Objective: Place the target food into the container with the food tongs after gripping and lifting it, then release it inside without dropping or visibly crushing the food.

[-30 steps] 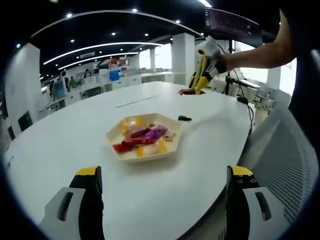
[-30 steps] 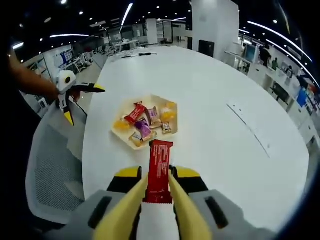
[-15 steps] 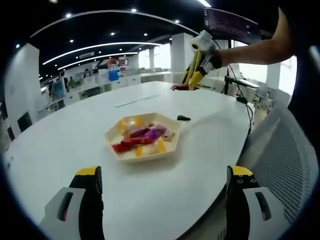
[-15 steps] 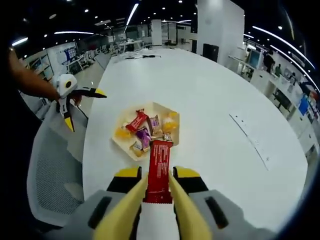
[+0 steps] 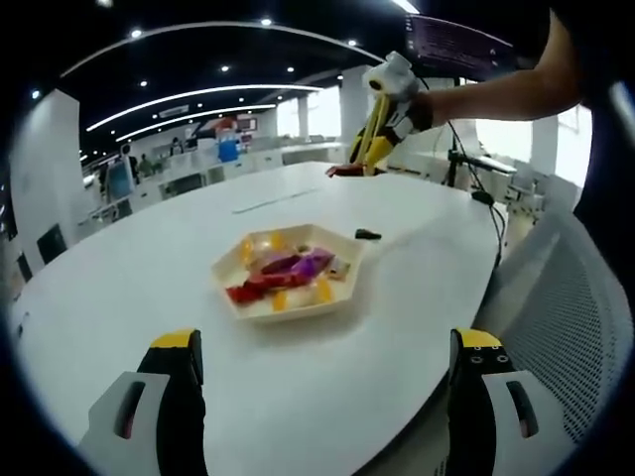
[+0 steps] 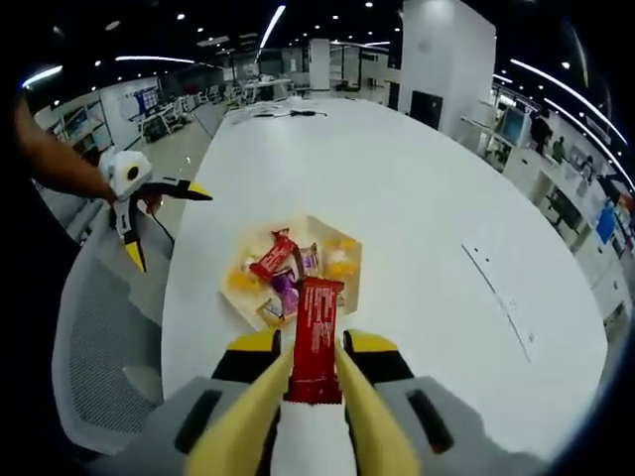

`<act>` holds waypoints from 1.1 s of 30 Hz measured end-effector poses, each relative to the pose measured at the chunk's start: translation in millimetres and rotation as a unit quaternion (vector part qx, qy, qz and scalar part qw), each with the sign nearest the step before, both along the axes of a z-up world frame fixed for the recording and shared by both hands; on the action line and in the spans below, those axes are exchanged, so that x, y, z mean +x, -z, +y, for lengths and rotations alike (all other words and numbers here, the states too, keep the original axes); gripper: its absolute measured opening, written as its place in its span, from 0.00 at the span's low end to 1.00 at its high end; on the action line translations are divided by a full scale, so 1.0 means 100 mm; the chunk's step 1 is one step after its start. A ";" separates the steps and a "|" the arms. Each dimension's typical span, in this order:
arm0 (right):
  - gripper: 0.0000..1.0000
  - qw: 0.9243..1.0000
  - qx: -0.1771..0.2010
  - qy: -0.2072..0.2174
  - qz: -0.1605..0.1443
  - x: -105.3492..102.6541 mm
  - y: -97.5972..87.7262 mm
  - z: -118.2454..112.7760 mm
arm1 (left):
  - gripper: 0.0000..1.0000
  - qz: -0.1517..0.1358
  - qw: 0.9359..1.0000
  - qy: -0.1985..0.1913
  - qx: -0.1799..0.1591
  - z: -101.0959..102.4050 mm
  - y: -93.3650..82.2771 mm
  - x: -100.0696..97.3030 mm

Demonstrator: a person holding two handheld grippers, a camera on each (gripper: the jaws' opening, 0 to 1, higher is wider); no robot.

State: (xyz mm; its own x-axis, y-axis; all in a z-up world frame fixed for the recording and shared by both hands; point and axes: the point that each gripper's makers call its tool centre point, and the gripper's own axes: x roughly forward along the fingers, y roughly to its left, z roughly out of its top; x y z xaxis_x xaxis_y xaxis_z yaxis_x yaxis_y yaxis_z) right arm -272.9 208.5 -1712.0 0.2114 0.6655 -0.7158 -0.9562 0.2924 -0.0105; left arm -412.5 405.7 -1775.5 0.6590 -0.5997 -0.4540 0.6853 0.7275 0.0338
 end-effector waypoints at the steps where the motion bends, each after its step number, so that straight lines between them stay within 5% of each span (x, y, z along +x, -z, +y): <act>1: 0.24 1.000 0.001 0.000 0.001 0.01 0.00 0.02 | 0.99 -0.002 1.000 0.000 0.000 0.00 0.00 0.00; 33: 0.24 1.000 0.014 -0.021 -0.009 0.29 -0.15 0.80 | 0.99 -0.012 1.000 0.008 0.007 -0.01 -0.01 -0.01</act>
State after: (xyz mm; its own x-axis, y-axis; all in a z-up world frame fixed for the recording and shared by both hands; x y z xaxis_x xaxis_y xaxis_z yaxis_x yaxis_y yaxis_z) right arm -243.8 288.3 -1696.7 0.1959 0.6939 -0.6929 -0.9673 0.2527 -0.0204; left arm -413.3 404.8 -1774.5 0.6599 -0.6037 -0.4473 0.6957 0.7158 0.0601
